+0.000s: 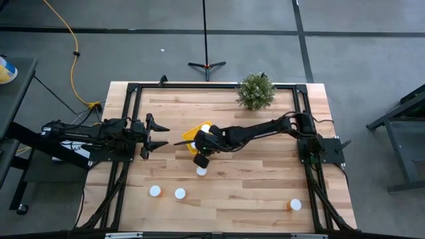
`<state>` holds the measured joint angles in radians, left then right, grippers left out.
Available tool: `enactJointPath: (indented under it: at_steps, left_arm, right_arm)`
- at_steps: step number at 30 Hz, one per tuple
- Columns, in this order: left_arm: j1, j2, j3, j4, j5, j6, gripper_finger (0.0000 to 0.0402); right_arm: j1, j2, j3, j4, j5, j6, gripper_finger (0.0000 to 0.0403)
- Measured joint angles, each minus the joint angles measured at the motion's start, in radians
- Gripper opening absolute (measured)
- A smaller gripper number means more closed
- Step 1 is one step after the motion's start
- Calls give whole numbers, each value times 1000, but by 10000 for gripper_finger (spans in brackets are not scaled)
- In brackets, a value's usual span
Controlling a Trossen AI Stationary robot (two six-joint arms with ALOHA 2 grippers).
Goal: Pick and place pill bottles into a basket
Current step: Adjust the yellow pill bottles in the bin
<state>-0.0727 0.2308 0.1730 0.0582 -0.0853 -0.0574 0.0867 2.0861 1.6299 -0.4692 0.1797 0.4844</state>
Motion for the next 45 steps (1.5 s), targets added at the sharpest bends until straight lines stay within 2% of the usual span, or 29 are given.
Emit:
enactJointPath:
  at_steps: [9, 16, 28, 45]
  left_arm:
    - [0, 0, 0, 0, 0, 0, 289]
    - [0, 0, 0, 0, 0, 0, 289]
    - [0, 0, 0, 0, 0, 0, 289]
    - [0, 0, 0, -1, -1, 0, 289]
  right_arm:
    - [11, 4, -1, 35, 26, 4, 0]
    - [13, 4, -3, 34, 75, 88, 0]
    - [33, 46, -5, 92, 83, 34, 0]
    - [26, 63, -4, 84, 104, 12, 0]
